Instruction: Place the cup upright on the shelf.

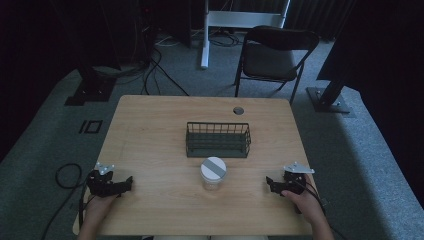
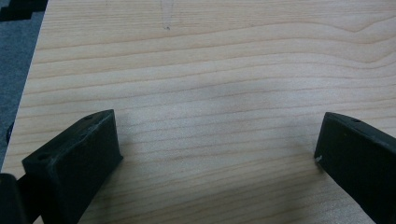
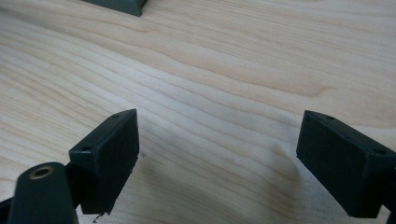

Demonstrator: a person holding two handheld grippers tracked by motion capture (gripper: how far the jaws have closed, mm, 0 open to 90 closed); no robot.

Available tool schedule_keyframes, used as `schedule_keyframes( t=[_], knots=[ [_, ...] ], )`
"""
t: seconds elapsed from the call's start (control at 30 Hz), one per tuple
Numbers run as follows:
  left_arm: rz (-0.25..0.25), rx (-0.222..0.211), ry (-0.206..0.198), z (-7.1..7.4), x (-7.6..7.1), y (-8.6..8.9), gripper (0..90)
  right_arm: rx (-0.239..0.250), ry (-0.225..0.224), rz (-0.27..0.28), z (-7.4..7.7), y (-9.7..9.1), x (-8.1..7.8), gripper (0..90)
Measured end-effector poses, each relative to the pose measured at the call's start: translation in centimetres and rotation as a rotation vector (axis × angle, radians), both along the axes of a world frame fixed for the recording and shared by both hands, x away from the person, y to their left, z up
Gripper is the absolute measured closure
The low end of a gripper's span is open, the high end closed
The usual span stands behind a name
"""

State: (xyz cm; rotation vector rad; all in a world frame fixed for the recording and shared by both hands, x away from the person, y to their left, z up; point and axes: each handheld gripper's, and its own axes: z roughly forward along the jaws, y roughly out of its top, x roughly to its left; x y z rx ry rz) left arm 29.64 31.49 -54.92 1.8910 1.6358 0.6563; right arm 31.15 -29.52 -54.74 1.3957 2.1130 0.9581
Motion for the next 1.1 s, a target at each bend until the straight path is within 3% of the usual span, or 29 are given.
schedule_keyframes(
  t=[0.07,1.1],
  knots=[
    [0.000,0.000,0.000,0.0,0.0,0.0,0.2,0.022,-0.001,0.017,0.3,0.4,0.0,13.0],
    [0.000,0.000,0.000,0.0,0.0,0.0,0.3,0.030,-0.032,0.266,1.3,7.5,-1.0,13.3]
  ],
)
